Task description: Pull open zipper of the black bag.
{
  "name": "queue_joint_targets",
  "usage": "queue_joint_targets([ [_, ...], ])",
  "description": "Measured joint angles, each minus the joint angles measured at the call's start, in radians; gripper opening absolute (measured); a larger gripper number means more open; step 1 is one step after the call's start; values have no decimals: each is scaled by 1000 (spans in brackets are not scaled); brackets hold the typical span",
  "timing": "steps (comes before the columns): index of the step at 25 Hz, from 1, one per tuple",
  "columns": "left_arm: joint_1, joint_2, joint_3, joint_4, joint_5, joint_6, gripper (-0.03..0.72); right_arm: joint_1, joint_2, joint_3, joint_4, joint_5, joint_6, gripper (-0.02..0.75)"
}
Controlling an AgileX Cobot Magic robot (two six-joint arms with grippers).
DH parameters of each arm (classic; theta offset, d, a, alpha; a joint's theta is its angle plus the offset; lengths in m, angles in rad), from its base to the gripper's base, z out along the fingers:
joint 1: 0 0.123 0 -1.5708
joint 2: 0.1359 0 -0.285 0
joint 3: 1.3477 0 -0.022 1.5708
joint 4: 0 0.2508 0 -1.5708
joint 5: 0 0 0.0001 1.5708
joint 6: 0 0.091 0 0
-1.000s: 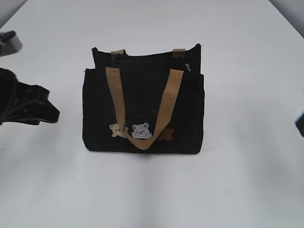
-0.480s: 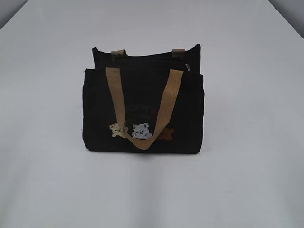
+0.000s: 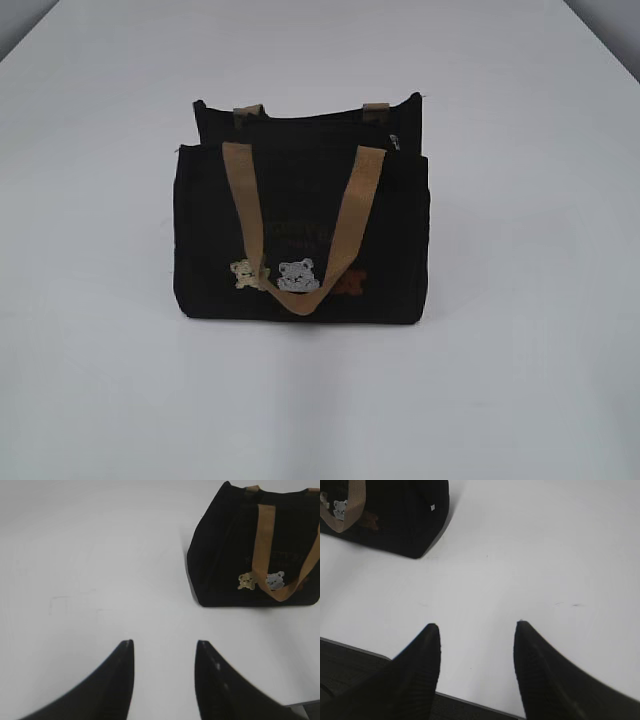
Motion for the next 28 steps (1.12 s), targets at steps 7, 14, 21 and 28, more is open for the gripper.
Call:
queue_joint_targets([
  [7,-1,0,0,1,0,0,306,0,0,1,3,-3,0,378],
  [14,4,0,0,1,0,0,297,-3,0,1,5,-3,0,377],
  [21,202,-1,0,2,1,0,262,-134,0,2,11,-3,0,376],
  [28,195,-1,0,1,0,0,233,-144,0,2,11,-3,0,375],
])
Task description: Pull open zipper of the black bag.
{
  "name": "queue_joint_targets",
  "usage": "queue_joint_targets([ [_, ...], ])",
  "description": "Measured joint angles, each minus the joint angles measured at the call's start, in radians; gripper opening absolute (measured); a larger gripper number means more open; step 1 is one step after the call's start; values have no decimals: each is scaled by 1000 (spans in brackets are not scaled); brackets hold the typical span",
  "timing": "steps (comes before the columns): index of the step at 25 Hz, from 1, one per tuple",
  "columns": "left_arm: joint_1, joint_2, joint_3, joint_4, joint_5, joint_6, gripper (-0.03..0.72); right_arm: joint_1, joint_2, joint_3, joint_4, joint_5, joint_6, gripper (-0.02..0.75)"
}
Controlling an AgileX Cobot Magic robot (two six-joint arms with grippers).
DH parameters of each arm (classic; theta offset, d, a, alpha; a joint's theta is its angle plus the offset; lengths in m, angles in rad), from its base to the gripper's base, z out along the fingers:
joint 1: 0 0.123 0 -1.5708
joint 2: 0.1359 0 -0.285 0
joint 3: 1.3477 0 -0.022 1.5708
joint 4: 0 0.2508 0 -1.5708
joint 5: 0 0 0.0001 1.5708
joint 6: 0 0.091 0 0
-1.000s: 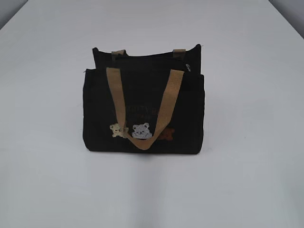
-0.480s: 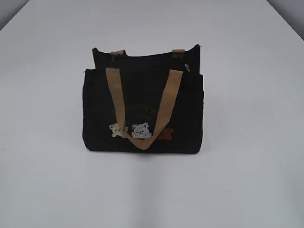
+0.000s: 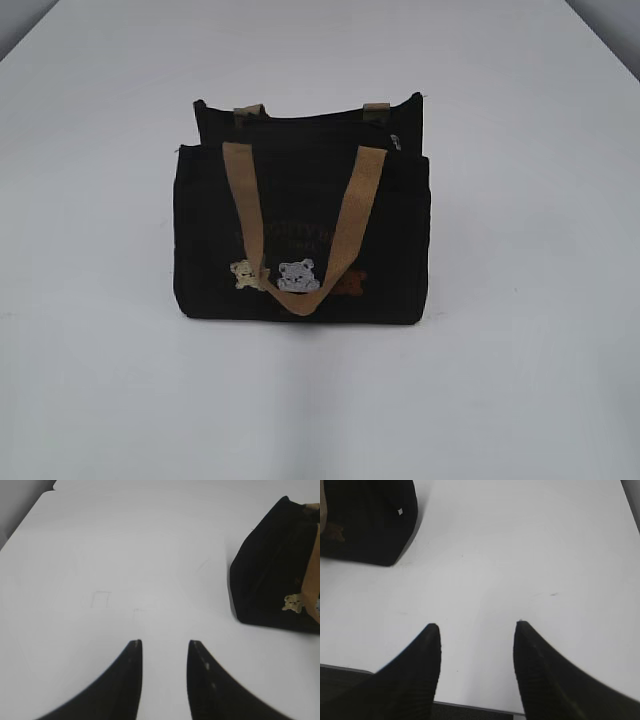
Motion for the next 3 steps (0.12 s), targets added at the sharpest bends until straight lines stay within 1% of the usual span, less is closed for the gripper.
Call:
queue_joint_targets([
  [3,-1,0,0,0,0,0,233,0,0,0,1,0,0,375],
])
